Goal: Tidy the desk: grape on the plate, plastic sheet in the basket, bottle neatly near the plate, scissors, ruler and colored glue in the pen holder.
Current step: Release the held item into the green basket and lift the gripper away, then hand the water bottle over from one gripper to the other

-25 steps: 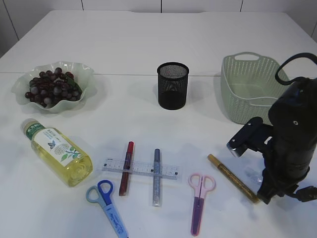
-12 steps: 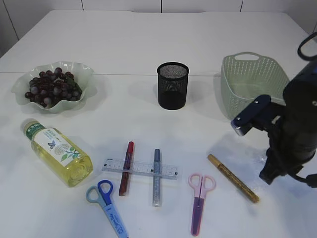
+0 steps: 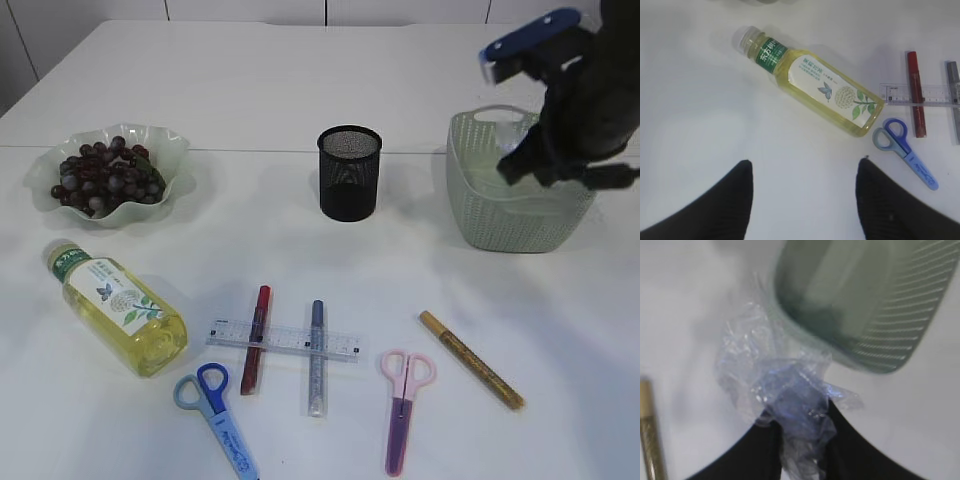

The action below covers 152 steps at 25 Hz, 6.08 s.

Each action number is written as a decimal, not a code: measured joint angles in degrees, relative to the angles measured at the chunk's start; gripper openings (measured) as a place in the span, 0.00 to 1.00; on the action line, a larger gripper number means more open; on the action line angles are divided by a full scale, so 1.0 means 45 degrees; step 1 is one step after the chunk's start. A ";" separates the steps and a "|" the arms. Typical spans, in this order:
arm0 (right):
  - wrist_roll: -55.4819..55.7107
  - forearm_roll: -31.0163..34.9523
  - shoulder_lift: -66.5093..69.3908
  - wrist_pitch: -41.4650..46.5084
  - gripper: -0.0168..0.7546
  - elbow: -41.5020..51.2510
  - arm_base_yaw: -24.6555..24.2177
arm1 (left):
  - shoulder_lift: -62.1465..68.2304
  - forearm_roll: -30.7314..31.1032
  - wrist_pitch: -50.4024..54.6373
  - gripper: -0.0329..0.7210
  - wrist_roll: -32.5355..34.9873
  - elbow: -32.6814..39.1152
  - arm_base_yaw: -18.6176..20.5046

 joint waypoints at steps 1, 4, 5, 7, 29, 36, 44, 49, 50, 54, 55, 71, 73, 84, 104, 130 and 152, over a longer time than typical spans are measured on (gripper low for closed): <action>0.0199 0.0000 0.0122 0.0000 0.24 -0.0451 -0.0318 | 0.0000 -0.0058 0.0054 0.66 0.0000 0.0000 0.0000; 0.0584 0.0270 0.0712 -0.0037 0.24 -0.1512 -0.1257 | 0.0000 -0.0179 0.0100 0.66 0.0000 0.0000 0.0000; 0.0639 0.0466 0.0949 -0.0127 0.24 -0.1821 -0.1553 | 0.0000 -0.0209 0.0100 0.66 0.0000 0.0000 0.0000; 0.0678 0.0715 0.1478 -0.0395 0.24 -0.2357 -0.1965 | 0.0000 -0.0240 0.0100 0.66 0.0000 0.0000 0.0000; 0.0892 0.2918 0.4349 0.1935 0.80 -0.5796 -0.2194 | 0.0000 -0.0353 0.0100 0.62 0.0000 0.0000 0.0000; -0.0469 0.4823 0.2637 0.3672 0.78 -0.5501 -0.1865 | 0.0000 -0.0157 -0.1207 0.61 0.0000 0.0000 0.0000; -0.0585 0.4823 0.0126 0.3752 0.78 -0.3027 -0.0395 | 0.0000 -0.0331 -0.2265 0.60 0.0000 0.0000 0.0000; -0.0506 0.4823 -0.1202 0.3570 0.78 -0.0462 -0.0123 | 0.0000 -0.1591 -0.1920 0.60 -0.0734 0.0000 -0.0108; -0.0506 0.4736 -0.1507 0.3408 0.78 0.0049 -0.0123 | 0.0000 -0.1360 -0.1841 0.60 -0.1221 0.0000 -0.0297; -0.0506 0.4547 -0.2484 0.3017 0.78 0.1427 -0.0123 | 0.0133 0.1135 -0.1714 0.60 -0.4611 0.0000 -0.1903; -0.0506 0.4521 -0.2652 0.2991 0.78 0.1573 -0.0123 | 0.0226 0.1867 -0.1714 0.60 -0.5447 0.0000 -0.2484; -0.0506 0.4473 -0.3176 0.2782 0.78 0.1783 -0.0123 | 0.4439 0.1970 -0.2294 0.60 -1.4231 0.0000 -0.4535; -0.0506 0.4473 -0.3176 0.2782 0.78 0.1783 -0.0123 | 0.4873 0.0975 -0.2294 0.60 -1.4308 0.0000 -0.4134; -0.0506 0.4473 -0.3176 0.2730 0.78 0.1783 -0.0123 | 0.5384 0.0229 -0.3451 0.83 -1.4356 0.0000 -0.2365; -0.0506 0.4473 -0.3176 0.2658 0.78 0.1783 -0.0123 | 0.7821 0.0311 -0.4177 0.83 -1.4356 0.0000 -0.2365; -0.0506 0.4473 -0.3176 0.2632 0.78 0.1783 -0.0123 | 0.9003 0.0571 -0.5447 0.83 -1.3540 0.0000 -0.1601; -0.0506 0.4473 -0.3176 0.2632 0.78 0.1783 -0.0123 | 0.9667 0.0114 -0.5290 0.64 -1.2197 -0.0122 -0.1549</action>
